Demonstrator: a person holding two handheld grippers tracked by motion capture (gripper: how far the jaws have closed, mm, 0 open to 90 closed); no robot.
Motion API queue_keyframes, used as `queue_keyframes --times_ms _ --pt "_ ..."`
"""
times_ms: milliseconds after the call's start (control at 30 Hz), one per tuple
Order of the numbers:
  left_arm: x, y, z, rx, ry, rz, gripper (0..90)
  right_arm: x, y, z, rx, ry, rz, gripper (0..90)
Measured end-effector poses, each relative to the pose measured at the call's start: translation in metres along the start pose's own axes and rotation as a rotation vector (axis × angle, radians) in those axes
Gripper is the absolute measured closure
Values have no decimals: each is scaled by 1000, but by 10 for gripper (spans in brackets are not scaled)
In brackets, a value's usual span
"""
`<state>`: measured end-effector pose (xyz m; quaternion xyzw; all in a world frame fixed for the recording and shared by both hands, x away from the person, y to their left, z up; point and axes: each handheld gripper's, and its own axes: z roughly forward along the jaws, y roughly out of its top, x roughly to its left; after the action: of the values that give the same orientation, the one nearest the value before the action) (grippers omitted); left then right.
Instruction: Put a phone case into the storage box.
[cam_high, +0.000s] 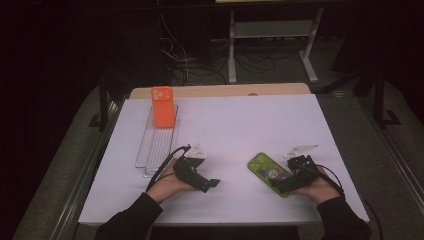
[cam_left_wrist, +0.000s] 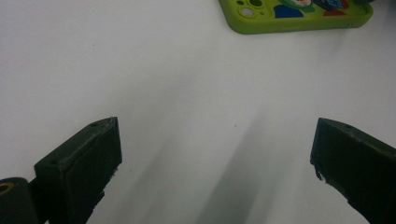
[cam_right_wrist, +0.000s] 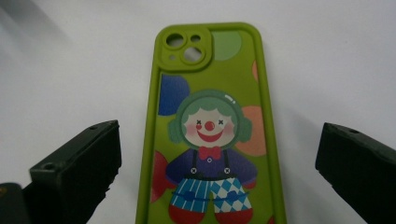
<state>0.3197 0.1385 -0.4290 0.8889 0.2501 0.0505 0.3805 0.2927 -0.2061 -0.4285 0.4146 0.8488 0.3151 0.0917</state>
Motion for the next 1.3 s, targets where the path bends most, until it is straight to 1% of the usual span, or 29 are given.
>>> queue_keyframes --times_ms 167,300,333,467,533,633,700,733,800,833,867,900,967,1067,1133,1167,1200,1233,1267,1300 --pt "0 0 1 3 -3 3 14 2 -2 7 40 -3 -13 2" --pt "0 0 0 2 -3 5 14 4 -4 9 62 -8 -27 24" --pt "0 0 1 3 -4 4 14 4 -4 11 64 -9 -40 31" --pt "0 0 0 0 -2 4 15 6 -5 14 92 -22 -61 52" --pt "0 0 0 0 -1 7 14 8 -6 16 106 -23 -66 64" --pt "0 0 0 4 -4 6 14 8 -6 15 100 -37 -81 98" --pt "1 0 1 4 -3 10 14 8 -6 15 98 -32 -85 135" --pt "-1 0 2 -12 -2 -9 14 8 -6 14 104 -35 -81 137" --pt "0 1 1 -7 1 3 14 8 -5 14 104 -35 -84 142" --pt "0 2 1 -10 1 2 14 9 -5 14 108 -34 -77 144" --pt "1 2 0 -7 -1 7 14 9 -5 14 105 -35 -81 145" --pt "-1 3 1 -19 -3 -5 14 9 -6 13 107 -33 -76 147" --pt "-2 4 2 -19 -12 10 14 8 -5 13 105 -28 -81 148" --pt "-2 6 1 -20 -23 31 13 5 -3 12 94 -6 -83 148" --pt "-3 9 1 -23 -30 38 14 5 0 10 89 -9 -88 148" --pt "-2 11 1 -24 -40 42 14 4 2 9 87 -3 -87 148" --pt "-2 13 0 -17 -47 52 14 4 4 8 84 -2 -94 148" --pt "-2 16 0 -24 -48 54 14 3 6 7 76 -2 -98 148" --pt "-3 18 -2 -32 -55 50 14 1 8 6 71 8 -109 148" --pt "-2 20 -2 -37 -65 51 14 1 12 5 64 20 -101 148"
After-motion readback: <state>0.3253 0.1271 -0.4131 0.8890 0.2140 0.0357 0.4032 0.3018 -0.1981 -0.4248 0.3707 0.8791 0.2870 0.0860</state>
